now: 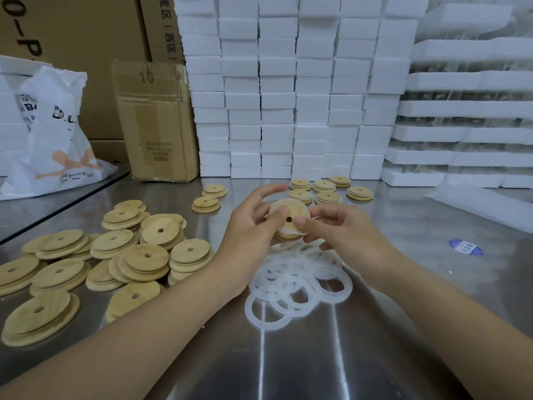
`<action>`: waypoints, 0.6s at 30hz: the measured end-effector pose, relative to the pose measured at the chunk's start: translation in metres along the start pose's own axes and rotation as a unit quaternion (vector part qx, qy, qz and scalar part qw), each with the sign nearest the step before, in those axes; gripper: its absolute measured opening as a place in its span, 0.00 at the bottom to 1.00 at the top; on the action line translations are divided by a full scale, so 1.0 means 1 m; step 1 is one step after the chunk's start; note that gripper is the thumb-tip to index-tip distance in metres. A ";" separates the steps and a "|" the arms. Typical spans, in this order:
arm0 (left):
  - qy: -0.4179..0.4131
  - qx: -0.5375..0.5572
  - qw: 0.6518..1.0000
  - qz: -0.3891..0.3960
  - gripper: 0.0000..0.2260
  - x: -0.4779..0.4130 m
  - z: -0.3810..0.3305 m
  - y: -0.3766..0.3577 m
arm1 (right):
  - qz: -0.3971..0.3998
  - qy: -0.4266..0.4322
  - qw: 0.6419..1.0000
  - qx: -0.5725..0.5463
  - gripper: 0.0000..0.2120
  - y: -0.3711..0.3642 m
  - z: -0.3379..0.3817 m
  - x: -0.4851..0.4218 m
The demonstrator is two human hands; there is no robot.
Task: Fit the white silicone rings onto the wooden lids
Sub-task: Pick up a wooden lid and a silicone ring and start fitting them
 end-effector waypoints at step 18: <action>0.053 -0.059 0.994 -0.070 0.09 -0.005 0.015 0.019 | -0.066 -0.018 0.993 -0.094 0.13 -0.005 0.003 0.006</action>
Point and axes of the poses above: each hand's wrist, its own x-axis away from the middle knuckle, its own y-axis out of the back of the hand, z = x × y, the point moved 8 cm from there along -x, towards the middle knuckle, and after that the axes turned 10 degrees about -z, right-handed, at the moved point
